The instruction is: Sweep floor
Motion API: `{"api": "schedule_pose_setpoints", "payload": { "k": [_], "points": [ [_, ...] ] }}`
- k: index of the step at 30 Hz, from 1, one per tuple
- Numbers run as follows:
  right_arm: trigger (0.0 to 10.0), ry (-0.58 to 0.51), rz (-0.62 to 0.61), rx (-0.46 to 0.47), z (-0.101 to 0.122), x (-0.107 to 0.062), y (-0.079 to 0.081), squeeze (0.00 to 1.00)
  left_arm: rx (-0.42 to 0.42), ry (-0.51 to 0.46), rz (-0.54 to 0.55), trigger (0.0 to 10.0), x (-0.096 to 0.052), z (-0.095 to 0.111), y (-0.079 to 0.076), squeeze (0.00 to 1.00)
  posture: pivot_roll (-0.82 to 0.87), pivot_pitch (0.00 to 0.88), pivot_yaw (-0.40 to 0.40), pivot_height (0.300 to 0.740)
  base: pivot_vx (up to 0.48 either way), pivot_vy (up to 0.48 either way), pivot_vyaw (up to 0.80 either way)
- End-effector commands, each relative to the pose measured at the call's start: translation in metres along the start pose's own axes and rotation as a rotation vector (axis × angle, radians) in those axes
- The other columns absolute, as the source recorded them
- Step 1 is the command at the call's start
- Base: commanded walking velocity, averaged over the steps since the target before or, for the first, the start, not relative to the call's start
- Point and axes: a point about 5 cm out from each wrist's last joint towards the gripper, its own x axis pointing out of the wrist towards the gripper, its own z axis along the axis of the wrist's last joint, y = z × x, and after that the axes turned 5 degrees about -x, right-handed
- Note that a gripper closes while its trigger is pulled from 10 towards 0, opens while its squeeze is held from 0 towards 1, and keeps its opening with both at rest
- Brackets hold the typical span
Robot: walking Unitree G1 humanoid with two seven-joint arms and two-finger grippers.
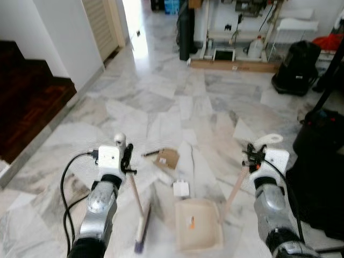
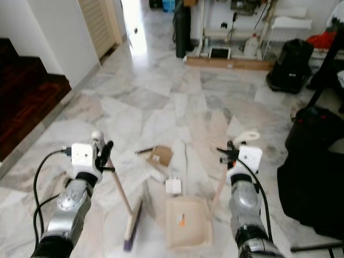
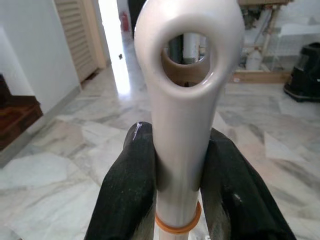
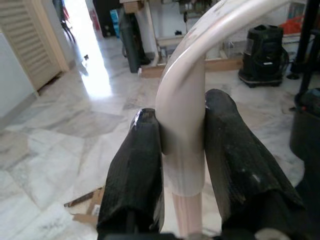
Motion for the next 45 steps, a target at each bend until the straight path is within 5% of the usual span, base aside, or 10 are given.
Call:
{"api": "schedule_pose_setpoints", "payload": {
  "k": [1, 17, 45],
  "points": [
    [10.0, -0.05, 0.005, 0.03, 0.0104, 0.0048, 0.0058, 0.0, 0.028, -0.027, 0.012, 10.0, 0.0017, 0.0073, 0.0082, 0.0, 0.01, 0.031, 0.044, 0.74, 0.0, 0.0, 0.0],
    [10.0, -0.057, -0.012, 0.032, 0.0114, 0.0051, 0.0065, 0.0, 0.023, -0.029, 0.015, 10.0, 0.0028, 0.0087, 0.0089, 0.0, 0.01, 0.048, 0.043, 0.74, 0.0, 0.0, -0.23],
    [10.0, -0.044, -0.01, 0.056, 0.0104, 0.0057, 0.0094, 0.0, 0.024, -0.029, 0.017, 10.0, 0.0022, 0.0096, 0.0105, 0.0, 0.02, 0.058, 0.042, 0.74, 0.317, 0.0, -0.2]
  ]
}}
